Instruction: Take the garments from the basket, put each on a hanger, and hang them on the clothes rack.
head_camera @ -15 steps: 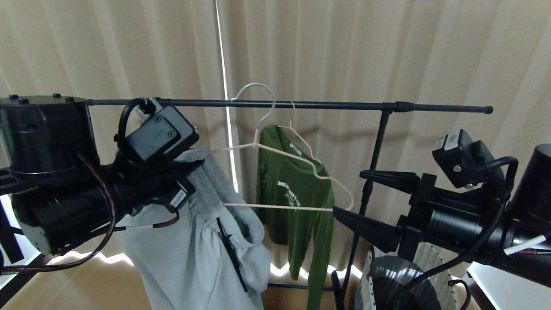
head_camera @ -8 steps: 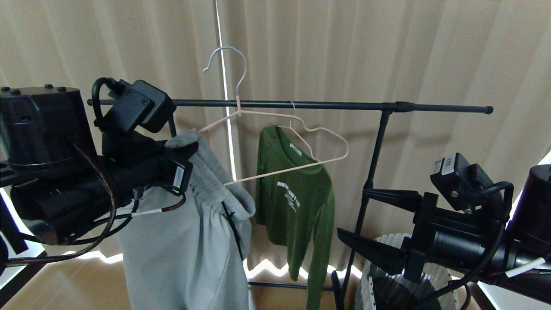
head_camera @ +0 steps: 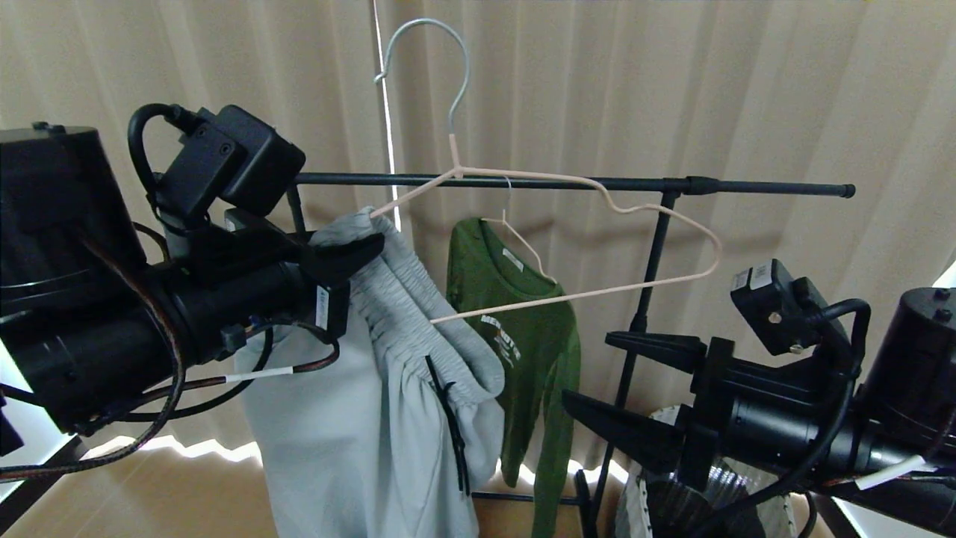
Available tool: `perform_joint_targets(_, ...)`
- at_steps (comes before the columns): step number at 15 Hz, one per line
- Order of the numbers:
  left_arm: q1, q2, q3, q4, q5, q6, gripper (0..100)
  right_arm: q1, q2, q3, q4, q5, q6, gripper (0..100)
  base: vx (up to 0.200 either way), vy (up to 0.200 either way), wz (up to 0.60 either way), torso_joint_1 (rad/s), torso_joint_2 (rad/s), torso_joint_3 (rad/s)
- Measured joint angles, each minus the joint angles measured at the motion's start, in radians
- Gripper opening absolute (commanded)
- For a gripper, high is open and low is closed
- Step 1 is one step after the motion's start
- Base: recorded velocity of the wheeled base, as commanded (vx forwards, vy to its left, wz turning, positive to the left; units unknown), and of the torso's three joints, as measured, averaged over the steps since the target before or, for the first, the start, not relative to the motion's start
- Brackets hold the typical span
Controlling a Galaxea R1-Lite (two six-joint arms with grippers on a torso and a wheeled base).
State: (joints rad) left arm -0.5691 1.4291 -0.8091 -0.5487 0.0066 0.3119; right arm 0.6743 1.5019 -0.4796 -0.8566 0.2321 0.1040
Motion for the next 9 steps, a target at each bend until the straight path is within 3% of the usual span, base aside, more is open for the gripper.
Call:
perform_joint_targets(6, -0.073, -0.018, -0.028, -0.003, -0.017, -0.026, 0, 0.011, 0.192, 0.0, -0.252, -0.076, -0.005, 100, 0.0, 0.0, 0.0, 0.0, 0.0, 0.0)
perform_joint_targets(9, -0.106, -0.038, -0.029, -0.002, -0.018, -0.027, 0, 0.013, 0.237, -0.001, -0.263, -0.08, -0.006, 100, 0.0, 0.0, 0.0, 0.0, 0.0, 0.0)
